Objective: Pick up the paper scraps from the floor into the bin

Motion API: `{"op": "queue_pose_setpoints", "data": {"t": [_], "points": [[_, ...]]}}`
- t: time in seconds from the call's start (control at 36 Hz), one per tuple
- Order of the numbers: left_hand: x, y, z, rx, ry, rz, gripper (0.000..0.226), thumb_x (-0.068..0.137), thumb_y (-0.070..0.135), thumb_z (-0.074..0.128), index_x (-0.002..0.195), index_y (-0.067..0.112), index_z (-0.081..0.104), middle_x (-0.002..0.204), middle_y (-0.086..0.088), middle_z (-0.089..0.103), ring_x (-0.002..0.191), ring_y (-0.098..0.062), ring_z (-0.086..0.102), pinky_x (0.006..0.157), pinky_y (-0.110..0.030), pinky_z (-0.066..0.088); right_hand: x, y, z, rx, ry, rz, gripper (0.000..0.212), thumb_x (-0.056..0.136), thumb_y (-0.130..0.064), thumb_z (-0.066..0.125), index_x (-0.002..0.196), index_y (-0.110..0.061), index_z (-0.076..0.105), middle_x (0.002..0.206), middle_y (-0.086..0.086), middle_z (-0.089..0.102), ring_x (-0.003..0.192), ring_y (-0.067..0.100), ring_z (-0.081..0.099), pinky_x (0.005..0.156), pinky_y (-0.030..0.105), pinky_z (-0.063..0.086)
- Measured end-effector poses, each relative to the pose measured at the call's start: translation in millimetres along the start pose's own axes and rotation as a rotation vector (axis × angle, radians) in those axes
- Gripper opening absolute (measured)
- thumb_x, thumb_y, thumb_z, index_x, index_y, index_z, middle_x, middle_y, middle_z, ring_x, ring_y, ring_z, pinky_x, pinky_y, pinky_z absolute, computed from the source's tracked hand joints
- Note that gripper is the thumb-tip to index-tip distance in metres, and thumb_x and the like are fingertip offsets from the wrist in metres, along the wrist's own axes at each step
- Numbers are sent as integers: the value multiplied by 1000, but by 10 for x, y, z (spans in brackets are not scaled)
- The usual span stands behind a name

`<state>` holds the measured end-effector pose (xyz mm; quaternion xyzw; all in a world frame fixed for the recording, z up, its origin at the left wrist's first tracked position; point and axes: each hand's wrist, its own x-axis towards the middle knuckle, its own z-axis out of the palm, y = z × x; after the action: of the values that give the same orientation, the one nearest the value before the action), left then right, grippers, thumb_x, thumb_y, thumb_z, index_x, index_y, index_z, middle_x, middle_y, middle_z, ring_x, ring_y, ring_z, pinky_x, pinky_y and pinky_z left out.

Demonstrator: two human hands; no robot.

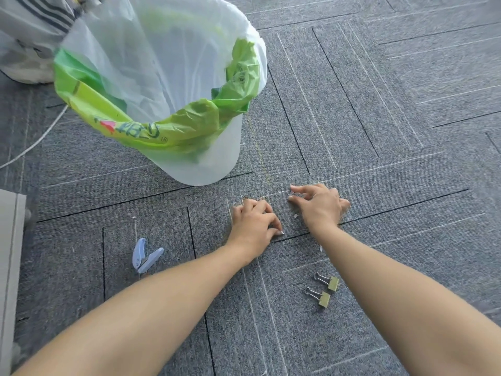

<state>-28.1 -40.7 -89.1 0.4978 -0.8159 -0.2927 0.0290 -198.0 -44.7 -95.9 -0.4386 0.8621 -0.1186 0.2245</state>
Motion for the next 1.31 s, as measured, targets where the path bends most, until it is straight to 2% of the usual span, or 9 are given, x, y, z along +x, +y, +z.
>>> {"op": "queue_pose_setpoints", "data": {"t": [0.11, 0.25, 0.33, 0.47, 0.61, 0.78, 1.11, 1.19, 1.31], "points": [[-42, 29, 0, -44, 14, -11, 9, 89, 43, 60, 89, 35, 65, 107, 19, 43, 114, -10, 31, 103, -36, 17, 4, -66, -2, 39, 31, 77, 11, 78, -54, 70, 80, -44, 67, 94, -18, 54, 93, 12, 34, 90, 40, 30], [-112, -37, -106, -228, 86, -180, 6, 89, 40, 61, 86, 35, 62, 105, 17, 49, 111, -10, 35, 98, -32, 22, 32, -120, -48, -47, 25, -6, 8, 82, -52, 65, 81, -44, 65, 100, -16, 58, 99, 14, 39, 83, 37, 26], [-180, -96, -177, -311, 142, -272, 6, 90, 39, 62, 85, 36, 61, 104, 16, 49, 108, -8, 36, 99, -33, 25, -2, -89, -62, 44, 11, -30, 5, 83, -47, 66, 81, -43, 63, 106, -16, 61, 104, 13, 39, 82, 35, 20], [-336, -178, -148, -364, 159, -337, 7, 90, 38, 62, 84, 36, 59, 107, 16, 50, 111, -6, 31, 108, -38, 22, -341, 158, -69, 113, -50, -67, 5, 81, -43, 68, 85, -42, 65, 106, -20, 53, 108, 10, 38, 94, 35, 19], [-446, -158, -137, -362, 126, -430, 6, 91, 38, 61, 88, 32, 63, 111, 17, 48, 120, -11, 36, 104, -36, 23, -542, 314, 31, 178, 2, -16, 7, 77, -46, 73, 79, -39, 72, 100, -22, 58, 101, 10, 38, 81, 34, 17], [-477, -137, -193, -382, 119, -459, 6, 89, 40, 62, 84, 36, 61, 113, 17, 51, 121, -11, 36, 103, -38, 24, -528, 231, 87, 188, 36, 26, 12, 72, -51, 76, 72, -42, 68, 92, -19, 58, 98, 14, 44, 80, 35, 20], [-494, -192, -240, -380, 119, -421, 6, 88, 38, 63, 87, 32, 64, 111, 14, 53, 118, -11, 37, 98, -32, 23, -513, 208, 99, 250, 66, 60, 27, 73, -45, 78, 94, -39, 63, 79, -19, 60, 92, 14, 46, 83, 36, 23], [-498, -187, -253, -373, 115, -413, 6, 88, 39, 63, 87, 32, 64, 112, 14, 54, 119, -12, 38, 102, -35, 26, -537, 189, 94, 249, 75, 63, 31, 74, -42, 78, 102, -41, 65, 82, -18, 60, 93, 14, 46, 84, 35, 18], [-494, -154, -286, -357, 112, -383, 6, 87, 42, 63, 84, 37, 61, 110, 16, 53, 117, -11, 38, 104, -37, 27, -551, 188, 98, 202, 83, 58, 29, 75, -45, 76, 103, -40, 67, 89, -16, 61, 94, 14, 46, 85, 37, 23]]}}
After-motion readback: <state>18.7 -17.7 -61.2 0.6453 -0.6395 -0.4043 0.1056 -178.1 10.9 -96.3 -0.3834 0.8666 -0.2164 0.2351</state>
